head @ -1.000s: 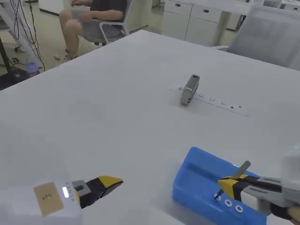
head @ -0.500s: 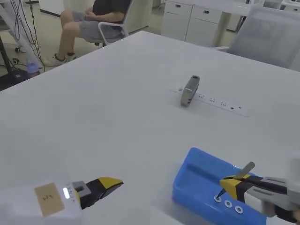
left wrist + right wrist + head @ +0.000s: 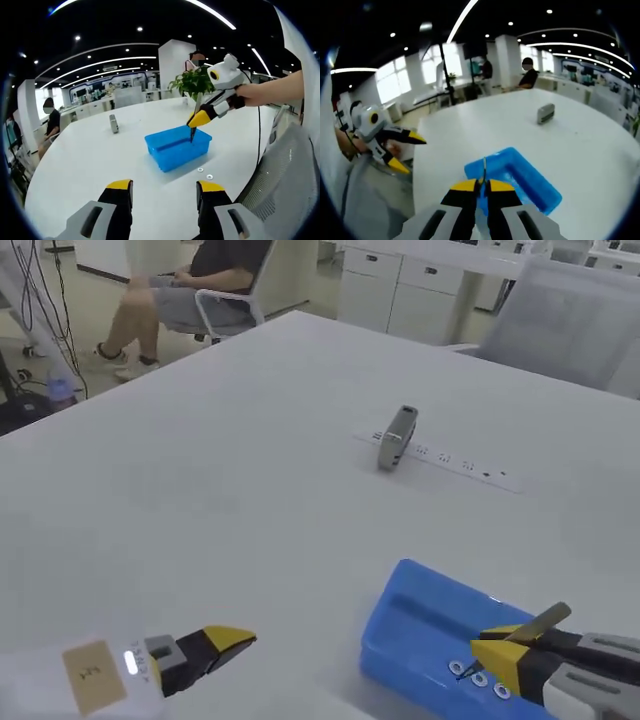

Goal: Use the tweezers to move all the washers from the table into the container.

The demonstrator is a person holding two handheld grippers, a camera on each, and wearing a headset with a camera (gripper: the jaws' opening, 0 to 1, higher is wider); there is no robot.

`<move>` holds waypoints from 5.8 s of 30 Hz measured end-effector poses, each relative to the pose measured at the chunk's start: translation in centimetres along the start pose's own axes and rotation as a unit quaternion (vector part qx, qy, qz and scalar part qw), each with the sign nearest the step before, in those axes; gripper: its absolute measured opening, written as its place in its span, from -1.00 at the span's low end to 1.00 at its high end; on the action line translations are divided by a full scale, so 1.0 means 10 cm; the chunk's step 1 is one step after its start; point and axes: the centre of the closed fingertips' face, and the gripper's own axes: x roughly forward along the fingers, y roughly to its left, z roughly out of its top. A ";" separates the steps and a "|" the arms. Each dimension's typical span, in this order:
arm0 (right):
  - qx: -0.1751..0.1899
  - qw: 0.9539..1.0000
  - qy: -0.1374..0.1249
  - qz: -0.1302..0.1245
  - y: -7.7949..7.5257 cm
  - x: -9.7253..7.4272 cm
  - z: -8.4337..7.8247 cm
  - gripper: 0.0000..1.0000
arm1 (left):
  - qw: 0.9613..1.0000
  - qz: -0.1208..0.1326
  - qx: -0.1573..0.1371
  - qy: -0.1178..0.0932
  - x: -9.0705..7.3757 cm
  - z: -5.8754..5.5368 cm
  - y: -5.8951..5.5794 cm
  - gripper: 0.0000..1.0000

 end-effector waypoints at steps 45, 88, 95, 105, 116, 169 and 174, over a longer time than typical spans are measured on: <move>-0.026 0.995 0.093 0.022 0.31 0.28 -0.64 -0.92 | 0.991 -0.006 -0.054 -0.122 -0.12 0.43 0.01 0.47; 0.115 0.992 -0.009 -0.049 0.24 0.16 -0.53 -0.93 | 0.993 -0.016 -0.052 -0.101 -0.09 0.33 -0.02 0.42; 0.104 0.993 -0.031 -0.040 0.20 0.08 -0.23 -0.93 | 0.994 -0.014 -0.051 -0.095 -0.09 0.31 -0.02 0.40; 0.091 0.993 -0.050 -0.048 -0.05 0.05 0.11 -0.93 | 0.995 -0.017 -0.047 -0.086 -0.08 0.28 -0.03 0.38; 0.075 0.996 0.004 -0.045 -0.36 0.42 -0.03 -0.92 | 0.996 -0.017 -0.046 -0.079 -0.07 0.26 -0.03 0.36; -0.045 0.992 0.110 0.033 0.33 0.01 -0.25 -0.94 | 0.998 -0.013 -0.031 -0.050 -0.05 0.16 -0.01 0.23; -0.082 0.975 0.202 0.047 0.47 -0.07 -0.75 -0.94 | 0.998 -0.013 -0.030 -0.049 -0.04 0.15 -0.02 0.22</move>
